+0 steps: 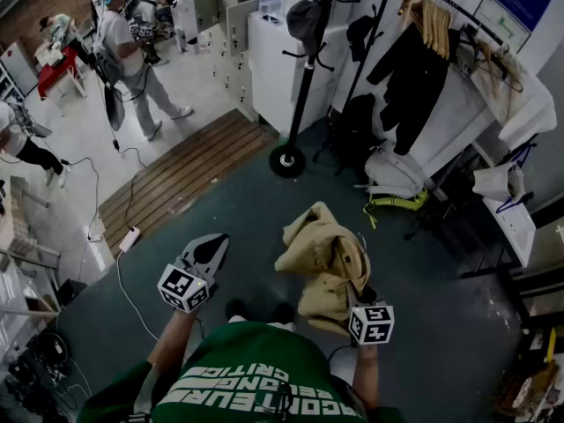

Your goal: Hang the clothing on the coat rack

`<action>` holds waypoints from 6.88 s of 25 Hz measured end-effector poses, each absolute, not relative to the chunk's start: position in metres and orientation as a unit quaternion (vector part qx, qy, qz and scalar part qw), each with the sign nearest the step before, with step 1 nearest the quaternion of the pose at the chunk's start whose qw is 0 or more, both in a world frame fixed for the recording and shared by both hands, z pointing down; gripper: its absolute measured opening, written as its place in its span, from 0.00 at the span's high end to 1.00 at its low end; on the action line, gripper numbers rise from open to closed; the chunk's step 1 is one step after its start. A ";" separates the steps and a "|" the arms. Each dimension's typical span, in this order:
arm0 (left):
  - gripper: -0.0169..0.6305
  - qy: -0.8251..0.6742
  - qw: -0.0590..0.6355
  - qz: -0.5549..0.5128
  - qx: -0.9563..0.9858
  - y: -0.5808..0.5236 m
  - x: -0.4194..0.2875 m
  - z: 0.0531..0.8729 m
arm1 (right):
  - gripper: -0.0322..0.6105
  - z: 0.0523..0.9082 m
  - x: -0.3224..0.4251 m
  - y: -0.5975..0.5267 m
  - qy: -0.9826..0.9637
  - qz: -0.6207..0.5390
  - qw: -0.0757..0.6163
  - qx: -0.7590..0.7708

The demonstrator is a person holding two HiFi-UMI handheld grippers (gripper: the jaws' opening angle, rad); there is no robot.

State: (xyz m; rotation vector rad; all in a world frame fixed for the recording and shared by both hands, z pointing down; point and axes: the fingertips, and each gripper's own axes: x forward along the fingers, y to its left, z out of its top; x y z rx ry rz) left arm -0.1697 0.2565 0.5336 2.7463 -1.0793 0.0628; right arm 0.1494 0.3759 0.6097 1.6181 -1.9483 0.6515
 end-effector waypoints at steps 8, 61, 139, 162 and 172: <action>0.97 -0.379 0.097 0.024 0.920 0.267 -0.155 0.538 | 0.83 0.609 0.171 0.363 -0.727 0.241 0.253 0.592; 0.97 -0.367 0.115 0.006 0.923 0.016 -0.138 0.550 | 0.83 0.596 0.172 0.081 -0.727 0.232 0.253 0.595; 0.97 -0.458 0.100 0.012 0.884 -0.287 -0.103 0.550 | 0.83 0.631 0.141 -0.318 -0.808 0.218 0.300 0.458; 0.97 -0.430 0.096 -0.006 0.898 -0.308 -0.097 0.539 | 0.83 0.412 0.159 -0.358 -0.854 0.147 0.271 0.419; 0.97 -0.426 0.096 -0.003 0.900 -0.307 -0.089 0.541 | 0.83 0.417 0.165 -0.395 -0.854 0.159 0.272 0.413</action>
